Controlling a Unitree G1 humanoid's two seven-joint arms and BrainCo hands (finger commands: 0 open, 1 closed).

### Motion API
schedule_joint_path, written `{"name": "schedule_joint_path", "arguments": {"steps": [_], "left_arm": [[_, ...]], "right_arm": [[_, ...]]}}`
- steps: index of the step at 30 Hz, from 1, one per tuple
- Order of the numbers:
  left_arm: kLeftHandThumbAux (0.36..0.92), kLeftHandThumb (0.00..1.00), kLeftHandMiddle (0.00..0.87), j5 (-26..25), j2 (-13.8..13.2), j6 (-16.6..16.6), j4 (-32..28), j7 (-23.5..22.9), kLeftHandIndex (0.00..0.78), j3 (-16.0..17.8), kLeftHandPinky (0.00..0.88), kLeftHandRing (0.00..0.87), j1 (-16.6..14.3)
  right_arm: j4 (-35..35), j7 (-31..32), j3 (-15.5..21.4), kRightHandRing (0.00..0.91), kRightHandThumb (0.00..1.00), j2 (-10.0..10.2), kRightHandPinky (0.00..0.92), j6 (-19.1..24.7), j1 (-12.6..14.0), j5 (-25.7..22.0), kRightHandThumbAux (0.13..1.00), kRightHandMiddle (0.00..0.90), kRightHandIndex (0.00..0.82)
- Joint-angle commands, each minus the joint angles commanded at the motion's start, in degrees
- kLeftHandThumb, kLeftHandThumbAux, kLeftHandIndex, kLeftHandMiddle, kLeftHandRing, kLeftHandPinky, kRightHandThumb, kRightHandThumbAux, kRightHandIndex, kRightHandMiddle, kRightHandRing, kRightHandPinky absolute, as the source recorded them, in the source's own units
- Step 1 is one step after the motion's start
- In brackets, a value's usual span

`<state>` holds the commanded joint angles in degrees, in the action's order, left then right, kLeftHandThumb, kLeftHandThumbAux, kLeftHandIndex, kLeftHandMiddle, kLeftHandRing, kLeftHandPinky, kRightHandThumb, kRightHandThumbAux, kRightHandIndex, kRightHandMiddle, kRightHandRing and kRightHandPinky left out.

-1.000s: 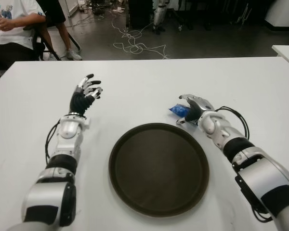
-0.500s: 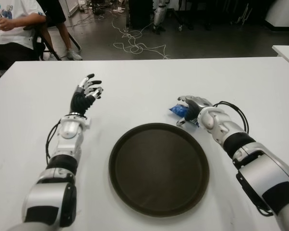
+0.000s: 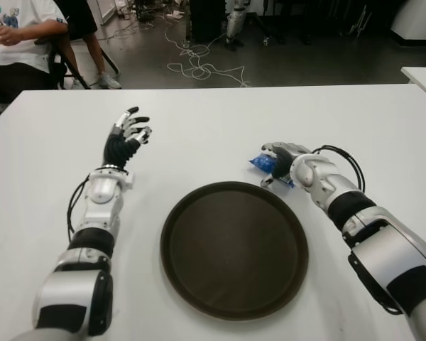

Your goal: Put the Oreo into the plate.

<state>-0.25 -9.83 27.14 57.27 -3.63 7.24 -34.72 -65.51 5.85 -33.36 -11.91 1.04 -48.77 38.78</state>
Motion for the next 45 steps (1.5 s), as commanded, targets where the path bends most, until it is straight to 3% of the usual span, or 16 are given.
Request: {"name": "schedule_joint_path", "arguments": {"steps": [16, 27, 31, 37, 38, 39, 40, 41, 45], "left_arm": [[0.642, 0.426, 0.268, -0.15, -0.46, 0.49, -0.56, -0.93, 0.139, 0.14, 0.407, 0.326, 0.5], [0.647, 0.445, 0.278, -0.34, -0.65, 1.02, -0.7, -1.52, 0.146, 0.36, 0.41, 0.331, 0.79], [0.642, 0.437, 0.269, -0.39, -0.67, 1.38, -0.88, -1.76, 0.143, 0.38, 0.403, 0.323, 1.02], [0.641, 0.436, 0.269, -0.41, -0.73, 1.6, -0.98, -2.09, 0.142, 0.42, 0.404, 0.319, 1.17], [0.643, 0.444, 0.271, -0.44, -0.74, 1.63, -1.02, -2.16, 0.143, 0.45, 0.406, 0.321, 1.2], [0.644, 0.446, 0.272, -0.49, -0.73, 1.68, -1.05, -2.21, 0.143, 0.48, 0.406, 0.322, 1.22], [0.645, 0.451, 0.275, -0.52, -0.72, 1.71, -1.07, -2.24, 0.144, 0.51, 0.409, 0.324, 1.24], [0.646, 0.455, 0.276, -0.54, -0.72, 1.71, -1.1, -2.27, 0.145, 0.53, 0.411, 0.326, 1.26], [0.646, 0.46, 0.273, -0.72, -0.73, 1.64, -1.06, -2.37, 0.144, 0.7, 0.412, 0.326, 1.28]], "right_arm": [[2.39, -0.05, -0.93, 0.119, 0.0, -0.24, 0.072, 1.76, 0.32, 0.31, 0.805, 0.121, 0.088], [4.69, -0.14, -1.26, 0.13, 0.0, -0.56, 0.095, 5.22, 0.86, 0.9, 0.791, 0.132, 0.108], [5.2, -0.54, -2.19, 0.159, 0.0, -0.89, 0.147, 6.04, 0.96, 2.03, 0.807, 0.158, 0.151], [5.72, -2.42, -2.94, 0.316, 0.0, -1.28, 0.379, 6.95, 1.3, 3.22, 0.869, 0.303, 0.308], [5.69, -3.0, -3.08, 0.405, 0.024, -1.28, 0.452, 7.25, 1.34, 3.44, 0.883, 0.392, 0.37], [5.57, -3.52, -3.27, 0.436, 0.036, -1.29, 0.478, 7.48, 1.32, 3.67, 0.888, 0.423, 0.392], [5.49, -3.85, -3.41, 0.495, 0.268, -1.3, 0.523, 7.63, 1.32, 3.82, 0.834, 0.486, 0.404], [5.48, -3.97, -3.49, 0.532, 0.418, -1.3, 0.552, 7.68, 1.31, 3.88, 0.799, 0.526, 0.411], [5.48, -4.57, -3.82, 0.595, 0.629, -1.49, 0.594, 7.39, 1.39, 4.55, 0.749, 0.602, 0.423]]}}
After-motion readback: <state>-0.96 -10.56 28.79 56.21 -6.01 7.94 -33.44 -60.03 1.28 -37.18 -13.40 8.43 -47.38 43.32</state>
